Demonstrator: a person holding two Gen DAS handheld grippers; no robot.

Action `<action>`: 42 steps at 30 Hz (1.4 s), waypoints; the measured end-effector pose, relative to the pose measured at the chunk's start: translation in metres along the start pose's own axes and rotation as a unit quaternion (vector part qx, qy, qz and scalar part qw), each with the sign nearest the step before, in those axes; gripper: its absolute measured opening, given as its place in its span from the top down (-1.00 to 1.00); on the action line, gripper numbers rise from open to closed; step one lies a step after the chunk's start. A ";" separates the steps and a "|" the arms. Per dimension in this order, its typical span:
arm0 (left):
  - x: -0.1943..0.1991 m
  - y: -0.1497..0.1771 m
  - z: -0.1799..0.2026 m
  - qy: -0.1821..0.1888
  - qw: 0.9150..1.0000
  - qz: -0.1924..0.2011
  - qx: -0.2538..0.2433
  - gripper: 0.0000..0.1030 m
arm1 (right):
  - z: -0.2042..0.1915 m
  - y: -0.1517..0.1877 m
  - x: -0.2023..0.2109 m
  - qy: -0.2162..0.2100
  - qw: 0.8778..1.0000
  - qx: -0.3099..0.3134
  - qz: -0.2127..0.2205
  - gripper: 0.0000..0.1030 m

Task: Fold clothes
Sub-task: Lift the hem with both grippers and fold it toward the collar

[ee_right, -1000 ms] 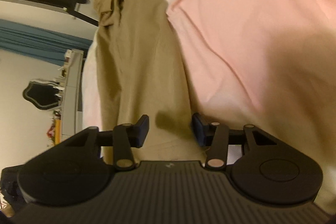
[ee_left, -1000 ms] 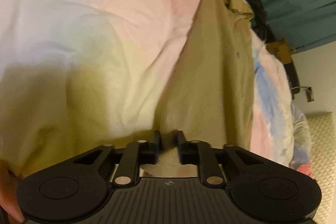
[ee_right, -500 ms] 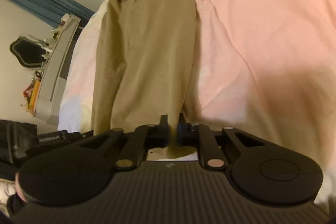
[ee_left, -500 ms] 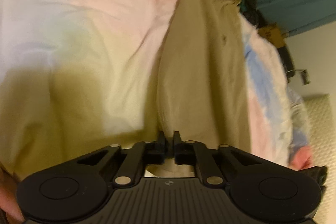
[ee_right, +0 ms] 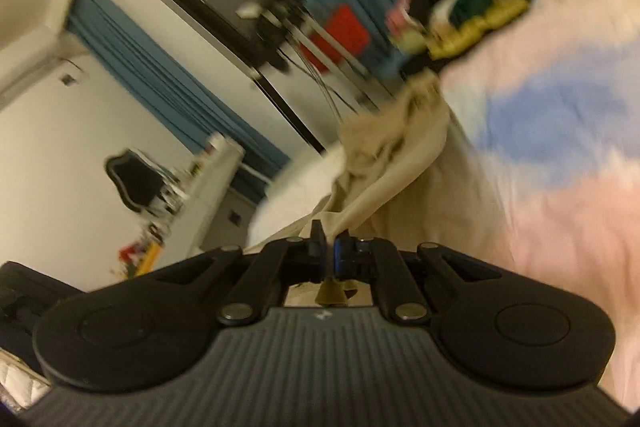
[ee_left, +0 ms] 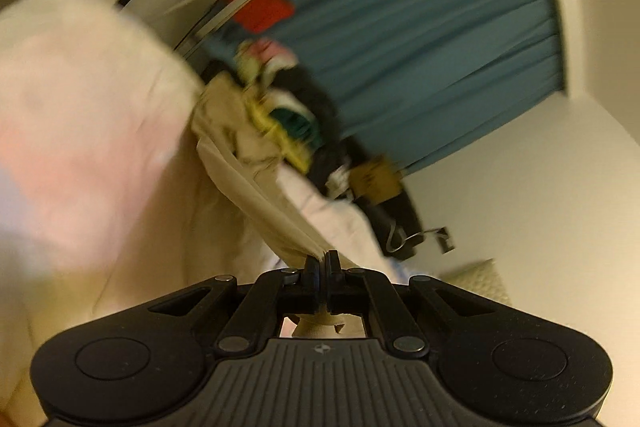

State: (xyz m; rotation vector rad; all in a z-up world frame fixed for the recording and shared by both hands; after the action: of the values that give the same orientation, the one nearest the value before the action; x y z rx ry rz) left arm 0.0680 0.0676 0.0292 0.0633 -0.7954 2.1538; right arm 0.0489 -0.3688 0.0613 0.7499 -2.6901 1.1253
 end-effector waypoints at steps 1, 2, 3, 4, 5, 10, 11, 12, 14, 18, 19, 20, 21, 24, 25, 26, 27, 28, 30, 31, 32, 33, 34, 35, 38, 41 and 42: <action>0.007 0.000 0.005 0.002 1.000 0.002 -0.006 0.96 | -0.004 -0.002 0.005 -0.005 1.000 0.003 0.003 0.86; 0.013 0.004 0.008 0.000 1.000 0.005 -0.011 0.96 | -0.007 -0.001 0.009 -0.008 1.000 0.007 0.003 0.86; 0.018 0.011 0.008 -0.005 1.000 0.004 -0.015 0.96 | -0.007 0.004 0.013 -0.010 1.000 0.011 0.000 0.86; 0.024 0.021 0.006 -0.011 1.000 0.001 -0.020 0.96 | -0.004 0.011 0.019 -0.011 1.000 0.013 -0.006 0.86; 0.025 0.034 0.004 -0.017 1.000 -0.003 -0.024 0.96 | -0.001 0.018 0.024 -0.012 1.000 0.016 -0.012 0.86; 0.072 0.096 -0.031 -0.040 0.998 -0.047 -0.007 0.96 | 0.021 0.091 0.064 -0.004 0.998 0.015 -0.065 0.86; 0.077 0.107 -0.035 -0.044 0.998 -0.054 -0.008 0.96 | 0.025 0.103 0.071 -0.001 0.997 0.014 -0.071 0.86; 0.082 0.117 -0.039 -0.047 0.997 -0.060 -0.010 0.96 | 0.029 0.113 0.077 0.003 0.997 0.015 -0.074 0.86; 0.081 0.125 -0.045 -0.046 0.997 -0.067 -0.007 0.96 | 0.036 0.128 0.086 0.007 0.997 0.009 -0.076 0.86; 0.051 0.102 -0.046 -0.052 0.997 -0.054 -0.014 0.96 | 0.039 0.114 0.073 0.001 0.999 -0.015 -0.052 0.86; 0.043 0.095 -0.046 -0.054 0.997 -0.050 -0.016 0.96 | 0.041 0.106 0.065 0.001 0.999 -0.018 -0.046 0.86; 0.031 0.082 -0.043 -0.059 0.997 -0.039 -0.019 0.96 | 0.043 0.096 0.055 0.000 0.999 -0.023 -0.040 0.86; 0.020 0.070 -0.041 -0.064 0.997 -0.028 -0.023 0.96 | 0.044 0.084 0.042 -0.001 0.999 -0.030 -0.034 0.86; -0.016 0.035 -0.032 -0.075 0.996 0.004 -0.041 0.95 | 0.048 0.050 0.005 0.014 1.000 -0.016 -0.011 0.85; -0.030 0.023 -0.029 -0.079 0.996 0.012 -0.045 0.95 | 0.050 0.038 -0.012 0.027 1.000 -0.004 -0.005 0.85; -0.045 0.013 -0.029 -0.085 0.995 0.019 -0.052 0.95 | 0.052 0.027 -0.028 0.037 0.999 0.001 0.000 0.85; -0.062 0.001 -0.028 -0.092 0.994 0.027 -0.058 0.95 | 0.055 0.016 -0.044 0.043 0.999 -0.003 0.003 0.85; -0.080 -0.012 -0.027 -0.102 0.992 0.034 -0.071 0.95 | 0.058 0.007 -0.060 0.050 0.999 -0.002 0.007 0.85; -0.107 -0.029 -0.032 -0.119 0.989 0.043 -0.078 0.95 | 0.064 -0.009 -0.091 0.067 0.998 0.013 0.012 0.85; -0.123 -0.036 -0.036 -0.126 0.988 0.044 -0.082 0.95 | 0.069 -0.014 -0.105 0.078 0.997 0.023 0.014 0.85; -0.139 -0.042 -0.039 -0.132 0.986 0.044 -0.086 0.95 | 0.076 -0.017 -0.119 0.086 0.996 0.029 0.014 0.85; -0.154 -0.047 -0.045 -0.144 0.984 0.044 -0.099 0.95 | 0.082 -0.020 -0.133 0.094 0.995 0.035 0.014 0.85; -0.169 -0.052 -0.050 -0.155 0.981 0.043 -0.111 0.95 | 0.089 -0.022 -0.147 0.100 0.994 0.041 0.015 0.85; -0.181 -0.055 -0.056 -0.164 0.978 0.043 -0.123 0.95 | 0.097 -0.022 -0.160 0.104 0.993 0.048 0.015 0.85; -0.221 -0.060 -0.088 -0.192 0.970 0.035 -0.146 0.95 | 0.122 -0.016 -0.201 0.121 0.990 0.073 0.009 0.85; -0.252 -0.054 -0.124 -0.215 0.962 0.019 -0.168 0.95 | 0.148 -0.004 -0.237 0.140 0.985 0.101 0.000 0.85; -0.260 -0.051 -0.134 -0.220 0.960 0.012 -0.174 0.95 | 0.157 0.001 -0.246 0.146 0.983 0.108 -0.003 0.85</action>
State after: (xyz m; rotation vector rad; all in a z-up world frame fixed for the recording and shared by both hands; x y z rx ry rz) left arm 0.3061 -0.0121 -0.1298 0.3599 -1.4263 2.0145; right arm 0.2732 -0.3807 -0.1256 0.5663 -2.3490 1.4183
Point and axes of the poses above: each gripper's, at about its wrist camera, not at the fingertips, and x roughly against the way its jaws point, z to its right, y to its underside, the point moved 8 cm from there along -x, roughly the way its jaws point, and after that the axes turned 3 degrees about z, right-handed, at the moved point
